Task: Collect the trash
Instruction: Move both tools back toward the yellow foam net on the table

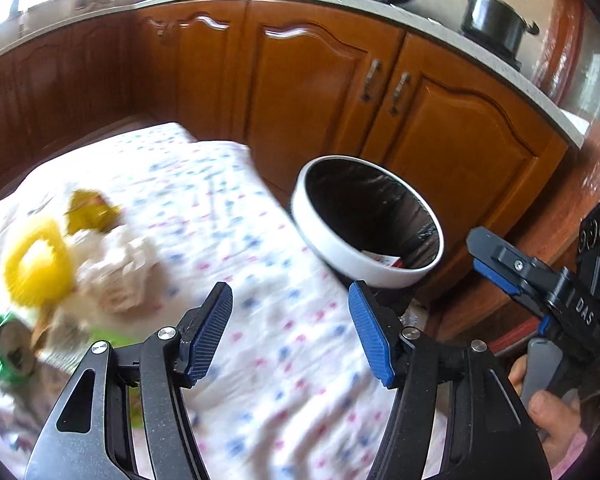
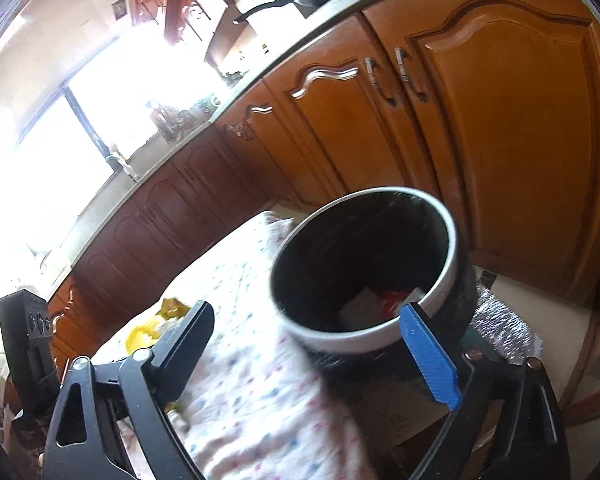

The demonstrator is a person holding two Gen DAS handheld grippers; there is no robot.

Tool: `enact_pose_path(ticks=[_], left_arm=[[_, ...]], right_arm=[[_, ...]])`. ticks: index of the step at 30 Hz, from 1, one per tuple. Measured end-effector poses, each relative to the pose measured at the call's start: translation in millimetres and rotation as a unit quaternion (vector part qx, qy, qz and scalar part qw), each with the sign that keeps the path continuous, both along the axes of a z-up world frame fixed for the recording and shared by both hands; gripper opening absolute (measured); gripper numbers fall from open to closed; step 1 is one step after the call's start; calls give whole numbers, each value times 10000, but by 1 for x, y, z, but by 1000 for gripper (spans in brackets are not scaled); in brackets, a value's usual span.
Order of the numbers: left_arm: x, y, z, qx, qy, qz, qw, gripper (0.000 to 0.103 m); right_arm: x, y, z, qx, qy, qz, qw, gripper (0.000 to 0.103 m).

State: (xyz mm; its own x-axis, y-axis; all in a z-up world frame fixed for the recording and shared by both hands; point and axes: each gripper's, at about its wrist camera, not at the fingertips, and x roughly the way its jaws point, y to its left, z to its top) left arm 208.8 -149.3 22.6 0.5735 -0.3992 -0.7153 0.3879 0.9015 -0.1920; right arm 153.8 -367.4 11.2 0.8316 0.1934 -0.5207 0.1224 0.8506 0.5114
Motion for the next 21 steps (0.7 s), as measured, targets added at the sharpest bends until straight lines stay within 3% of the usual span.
enact_pose_path(ticks=[11, 21], left_arm=[[-17, 93, -3, -174, 12, 796, 9967, 62], [-18, 145, -3, -249, -9, 1201, 9925, 62]], right_arm=[[4, 67, -6, 5, 90, 634, 9979, 98], [25, 116, 3, -217, 154, 1130, 9932, 98]])
